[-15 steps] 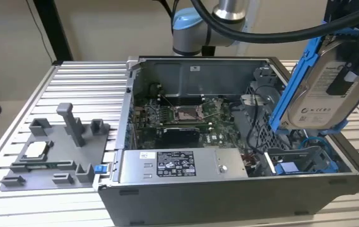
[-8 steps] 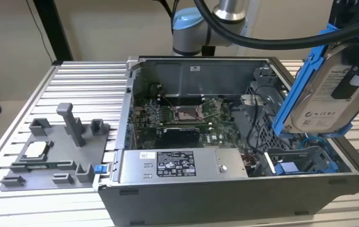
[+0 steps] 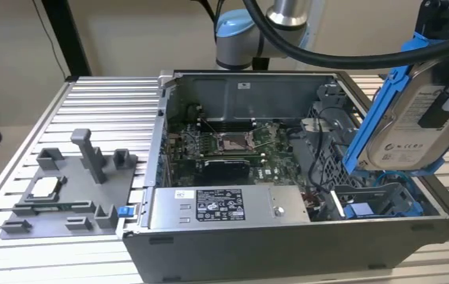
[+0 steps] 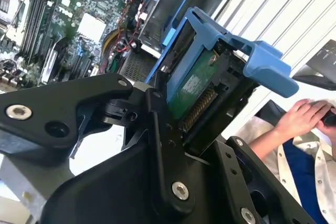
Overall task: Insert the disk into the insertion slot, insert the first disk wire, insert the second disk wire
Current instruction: 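Insert the disk into the insertion slot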
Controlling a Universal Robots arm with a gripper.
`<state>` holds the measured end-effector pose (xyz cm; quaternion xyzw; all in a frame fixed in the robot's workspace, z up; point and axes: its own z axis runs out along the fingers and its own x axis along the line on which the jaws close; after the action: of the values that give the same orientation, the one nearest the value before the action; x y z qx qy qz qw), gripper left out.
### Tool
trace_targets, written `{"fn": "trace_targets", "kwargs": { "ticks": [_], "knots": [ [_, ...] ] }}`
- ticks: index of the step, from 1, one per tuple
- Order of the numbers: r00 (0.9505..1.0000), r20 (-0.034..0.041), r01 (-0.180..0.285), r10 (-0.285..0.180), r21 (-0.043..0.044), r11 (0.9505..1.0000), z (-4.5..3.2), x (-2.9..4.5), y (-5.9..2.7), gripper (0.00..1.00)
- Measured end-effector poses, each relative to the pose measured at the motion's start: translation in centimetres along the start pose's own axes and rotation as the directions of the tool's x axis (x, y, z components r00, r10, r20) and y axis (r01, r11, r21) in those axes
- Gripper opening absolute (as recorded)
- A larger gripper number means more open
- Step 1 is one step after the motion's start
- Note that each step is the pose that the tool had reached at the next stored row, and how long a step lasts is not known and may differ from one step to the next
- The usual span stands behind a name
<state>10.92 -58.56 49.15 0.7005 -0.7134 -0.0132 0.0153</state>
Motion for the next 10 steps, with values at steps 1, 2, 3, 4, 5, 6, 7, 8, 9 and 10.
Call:
{"fn": "trace_targets", "kwargs": {
  "ticks": [1, 2, 3, 4, 5, 6, 7, 8, 9, 10],
  "knots": [
    [1.0, 0.0, 0.0, 0.0, 0.0, 1.0, 0.0, 0.0, 0.0, 0.0],
    [1.0, 0.0, 0.0, 0.0, 0.0, 1.0, 0.0, 0.03, 0.0, 0.0],
    [1.0, 0.0, 0.0, 0.0, 0.0, 1.0, 0.01, 0.09, -0.01, 0.0],
    [1.0, 0.0, 0.0, 0.0, 0.0, 1.0, 0.03, 0.16, -0.02, 0.0],
    [1.0, 0.0, 0.0, 0.0, 0.0, 1.0, 0.05, 0.23, -0.04, 0.0],
    [1.0, 0.0, 0.0, 0.0, 0.0, 1.0, 0.08, 0.3, -0.06, 0.0],
    [1.0, 0.0001, 0.0, 0.0, 0.0, 1.0, 0.13, 0.33, -0.11, 0.0],
    [1.0, 0.0001, 0.0, 0.0, 0.0, 1.0, 0.17, 0.37, -0.15, 0.0],
    [1.0, 0.0003, 0.0, 0.0, 0.0, 1.0, 0.23, 0.41, -0.19, 0.0],
    [1.0, 0.0, 0.0, 0.0, 0.0, 1.0, 0.27, 0.44, -0.23, 0.0]
  ]
}}
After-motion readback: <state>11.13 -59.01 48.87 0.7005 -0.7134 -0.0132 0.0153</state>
